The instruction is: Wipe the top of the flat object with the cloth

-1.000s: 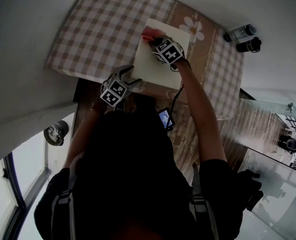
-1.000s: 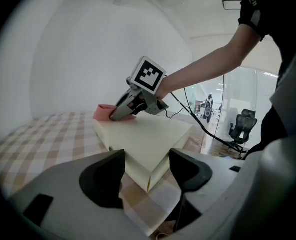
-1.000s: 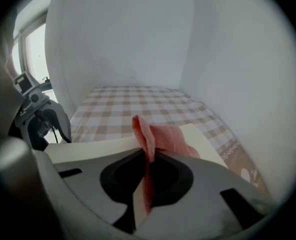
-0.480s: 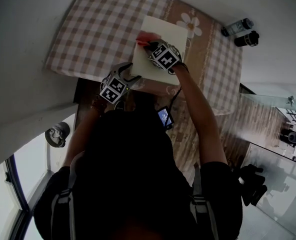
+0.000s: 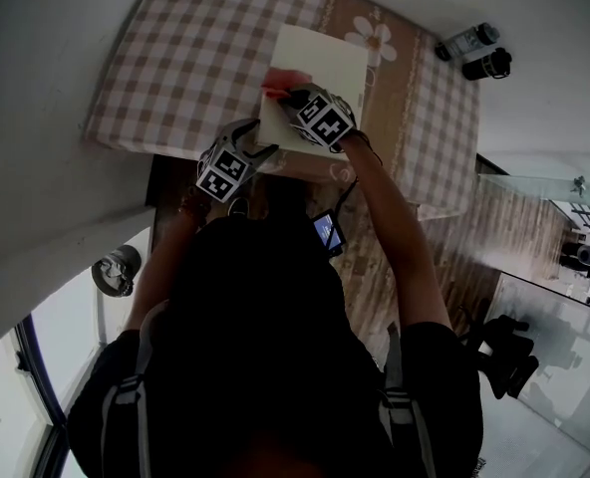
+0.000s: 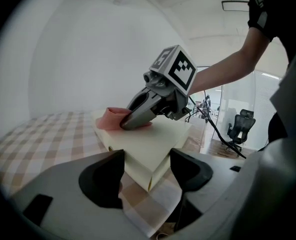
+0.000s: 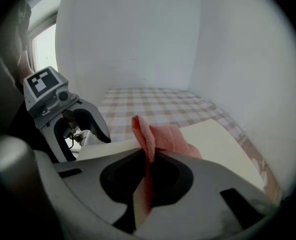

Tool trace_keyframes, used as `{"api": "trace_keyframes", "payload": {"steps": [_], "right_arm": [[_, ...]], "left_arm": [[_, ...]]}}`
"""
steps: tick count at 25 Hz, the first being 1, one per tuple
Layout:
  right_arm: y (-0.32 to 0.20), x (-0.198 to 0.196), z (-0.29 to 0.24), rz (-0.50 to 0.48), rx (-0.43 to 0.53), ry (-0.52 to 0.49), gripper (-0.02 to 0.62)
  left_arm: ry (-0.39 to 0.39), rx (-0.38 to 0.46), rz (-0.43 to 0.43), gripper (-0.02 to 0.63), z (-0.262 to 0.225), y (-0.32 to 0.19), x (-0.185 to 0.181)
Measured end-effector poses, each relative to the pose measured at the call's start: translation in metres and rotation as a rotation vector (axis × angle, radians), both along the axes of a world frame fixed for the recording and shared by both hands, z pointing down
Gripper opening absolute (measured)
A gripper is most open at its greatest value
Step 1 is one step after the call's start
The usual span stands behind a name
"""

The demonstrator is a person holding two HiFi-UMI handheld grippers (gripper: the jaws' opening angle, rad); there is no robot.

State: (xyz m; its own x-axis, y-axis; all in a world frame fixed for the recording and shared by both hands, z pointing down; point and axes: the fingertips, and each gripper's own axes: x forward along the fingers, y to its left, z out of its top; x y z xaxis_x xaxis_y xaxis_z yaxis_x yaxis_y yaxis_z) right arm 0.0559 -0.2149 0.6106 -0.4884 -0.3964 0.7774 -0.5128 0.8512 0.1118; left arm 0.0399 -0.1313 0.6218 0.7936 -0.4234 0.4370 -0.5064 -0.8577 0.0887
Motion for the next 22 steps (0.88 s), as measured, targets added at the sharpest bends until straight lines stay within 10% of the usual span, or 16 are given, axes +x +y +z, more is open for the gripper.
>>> {"api": "trace_keyframes", "payload": {"steps": [22], "right_arm": [[0.067, -0.011, 0.0, -0.056, -0.054, -0.065, 0.017]], "left_arm": [[-0.011, 0.017, 0.014, 0.311, 0.003, 0.002, 0.006]]}}
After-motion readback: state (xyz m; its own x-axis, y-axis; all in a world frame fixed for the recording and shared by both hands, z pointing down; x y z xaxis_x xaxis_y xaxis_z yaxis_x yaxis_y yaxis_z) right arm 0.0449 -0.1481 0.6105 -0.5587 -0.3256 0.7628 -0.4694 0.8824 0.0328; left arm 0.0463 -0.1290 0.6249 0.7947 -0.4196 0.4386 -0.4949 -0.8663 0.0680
